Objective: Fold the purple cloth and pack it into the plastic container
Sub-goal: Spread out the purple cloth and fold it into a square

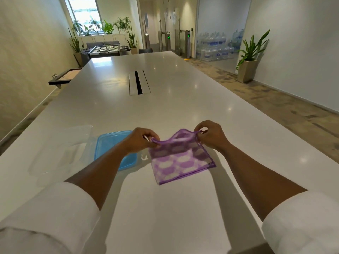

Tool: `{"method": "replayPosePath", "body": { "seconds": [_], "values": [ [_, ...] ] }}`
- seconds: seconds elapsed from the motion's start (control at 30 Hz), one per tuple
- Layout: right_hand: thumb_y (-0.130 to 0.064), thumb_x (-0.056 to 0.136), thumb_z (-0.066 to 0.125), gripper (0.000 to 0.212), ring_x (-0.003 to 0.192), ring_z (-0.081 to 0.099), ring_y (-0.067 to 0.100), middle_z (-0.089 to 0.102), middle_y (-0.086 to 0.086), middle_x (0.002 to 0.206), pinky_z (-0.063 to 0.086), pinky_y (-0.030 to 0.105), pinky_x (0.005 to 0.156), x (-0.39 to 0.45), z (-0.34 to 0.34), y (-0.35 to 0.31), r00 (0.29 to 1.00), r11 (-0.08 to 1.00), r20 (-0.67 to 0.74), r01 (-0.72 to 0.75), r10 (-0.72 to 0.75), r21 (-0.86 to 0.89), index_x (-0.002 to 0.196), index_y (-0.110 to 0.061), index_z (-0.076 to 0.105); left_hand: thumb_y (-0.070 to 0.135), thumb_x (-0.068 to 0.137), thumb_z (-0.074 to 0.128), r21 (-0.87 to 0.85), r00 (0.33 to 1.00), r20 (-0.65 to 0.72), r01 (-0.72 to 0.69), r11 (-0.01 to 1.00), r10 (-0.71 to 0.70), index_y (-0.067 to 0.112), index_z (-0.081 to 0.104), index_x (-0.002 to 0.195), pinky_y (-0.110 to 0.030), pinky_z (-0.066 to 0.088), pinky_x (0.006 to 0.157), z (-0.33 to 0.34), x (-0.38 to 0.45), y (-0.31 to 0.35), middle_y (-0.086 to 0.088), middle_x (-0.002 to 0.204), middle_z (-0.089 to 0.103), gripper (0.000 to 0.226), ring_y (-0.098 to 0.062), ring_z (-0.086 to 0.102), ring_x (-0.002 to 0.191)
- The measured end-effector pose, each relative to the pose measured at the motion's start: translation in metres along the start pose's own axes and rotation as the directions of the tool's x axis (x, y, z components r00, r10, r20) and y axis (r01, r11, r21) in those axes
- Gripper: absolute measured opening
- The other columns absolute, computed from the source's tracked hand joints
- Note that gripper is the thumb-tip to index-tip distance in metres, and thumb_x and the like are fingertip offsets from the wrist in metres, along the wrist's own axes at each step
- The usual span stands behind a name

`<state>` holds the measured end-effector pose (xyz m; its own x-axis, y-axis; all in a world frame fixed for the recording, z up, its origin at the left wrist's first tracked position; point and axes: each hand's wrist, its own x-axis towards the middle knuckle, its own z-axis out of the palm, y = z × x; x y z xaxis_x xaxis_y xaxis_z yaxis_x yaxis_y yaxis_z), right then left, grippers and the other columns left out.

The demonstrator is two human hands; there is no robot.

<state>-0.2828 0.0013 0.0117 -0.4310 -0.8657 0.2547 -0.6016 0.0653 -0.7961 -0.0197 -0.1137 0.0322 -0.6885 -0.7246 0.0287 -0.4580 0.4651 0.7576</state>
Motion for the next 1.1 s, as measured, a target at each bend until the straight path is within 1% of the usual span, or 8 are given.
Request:
{"method": "replayPosePath", "body": {
  "seconds": [0.1,0.2,0.4,0.53,0.67,0.9,1.03,1.1],
  "values": [
    [0.003,0.068,0.065,0.021,0.071,0.071,0.029,0.070,0.011,0.092,0.062,0.041,0.063,-0.021,-0.005,0.005,0.988,0.987,0.140,-0.091,0.072,0.135,0.069,-0.018,0.067,0.012,0.070,0.085,0.057,0.961,0.251,0.102,0.993,-0.113,0.021,0.076,0.083,-0.004,0.040,0.060,0.005,-0.011,-0.002,0.015,0.072,0.066,0.018,0.009,0.055,0.060],
    [0.003,0.071,0.068,0.022,0.079,0.069,0.030,0.065,0.007,0.103,0.062,0.036,0.060,-0.035,-0.007,0.012,0.975,0.988,0.202,-0.117,0.095,0.100,0.068,-0.018,0.065,0.020,0.069,0.086,0.140,0.923,0.337,0.149,0.979,-0.189,0.025,0.077,0.082,-0.008,0.039,0.060,0.012,-0.018,-0.004,0.018,0.070,0.064,0.018,0.006,0.053,0.061],
    [-0.002,0.073,0.059,0.024,0.083,0.058,0.015,0.054,0.001,0.101,0.041,0.013,0.063,-0.051,-0.014,0.017,0.964,0.994,0.257,-0.035,0.060,-0.103,0.068,-0.025,0.058,0.026,0.069,0.087,0.226,0.897,0.380,0.145,0.963,-0.224,0.028,0.073,0.080,-0.008,0.041,0.057,0.027,-0.028,-0.007,0.018,0.062,0.061,0.018,0.000,0.052,0.057],
    [0.003,0.077,0.051,0.021,0.085,0.052,0.024,0.047,0.008,0.102,0.039,0.018,0.062,-0.050,-0.014,0.016,0.955,0.986,0.287,-0.020,0.068,-0.165,0.072,-0.017,0.052,0.031,0.068,0.087,0.305,0.903,0.372,0.102,0.947,-0.217,0.030,0.071,0.081,-0.014,0.039,0.060,0.037,-0.033,-0.010,0.013,0.067,0.059,0.020,-0.002,0.050,0.060],
    [0.009,0.075,0.044,0.021,0.086,0.048,0.026,0.043,0.008,0.102,0.040,0.025,0.060,-0.051,-0.014,0.019,0.947,0.972,0.309,-0.013,0.087,-0.236,0.086,-0.008,0.048,0.022,0.067,0.084,0.322,0.938,0.315,0.036,0.946,-0.143,0.033,0.072,0.075,-0.009,0.039,0.055,0.044,-0.038,-0.010,0.019,0.060,0.060,0.018,0.005,0.050,0.052],
    [0.006,0.072,0.059,0.030,0.084,0.048,0.022,0.045,0.005,0.098,0.037,0.016,0.062,-0.056,-0.016,0.027,0.944,0.949,0.321,0.035,0.072,-0.314,0.067,-0.022,0.049,0.013,0.067,0.081,0.325,0.939,0.338,-0.050,0.944,-0.066,0.035,0.075,0.072,-0.004,0.038,0.052,0.047,-0.043,-0.005,0.022,0.057,0.063,0.023,0.007,0.054,0.052],
    [0.006,0.073,0.058,0.007,0.092,0.056,0.028,0.047,0.008,0.103,0.048,0.030,0.077,-0.060,-0.013,0.036,0.939,0.922,0.339,0.088,0.049,-0.376,0.077,0.000,0.061,0.011,0.070,0.078,0.329,0.935,0.353,-0.075,0.941,-0.049,0.031,0.079,0.082,-0.004,0.038,0.053,0.046,-0.045,-0.003,0.020,0.061,0.063,0.024,0.007,0.052,0.055],
    [0.005,0.073,0.059,0.009,0.092,0.058,0.029,0.048,0.009,0.105,0.049,0.032,0.079,-0.063,-0.012,0.040,0.935,0.900,0.354,0.127,0.032,-0.416,0.080,0.006,0.065,0.012,0.071,0.077,0.372,0.920,0.385,-0.075,0.925,-0.080,0.032,0.079,0.090,-0.003,0.037,0.054,0.045,-0.046,-0.001,0.022,0.065,0.061,0.028,0.010,0.051,0.056]
  ]
}}
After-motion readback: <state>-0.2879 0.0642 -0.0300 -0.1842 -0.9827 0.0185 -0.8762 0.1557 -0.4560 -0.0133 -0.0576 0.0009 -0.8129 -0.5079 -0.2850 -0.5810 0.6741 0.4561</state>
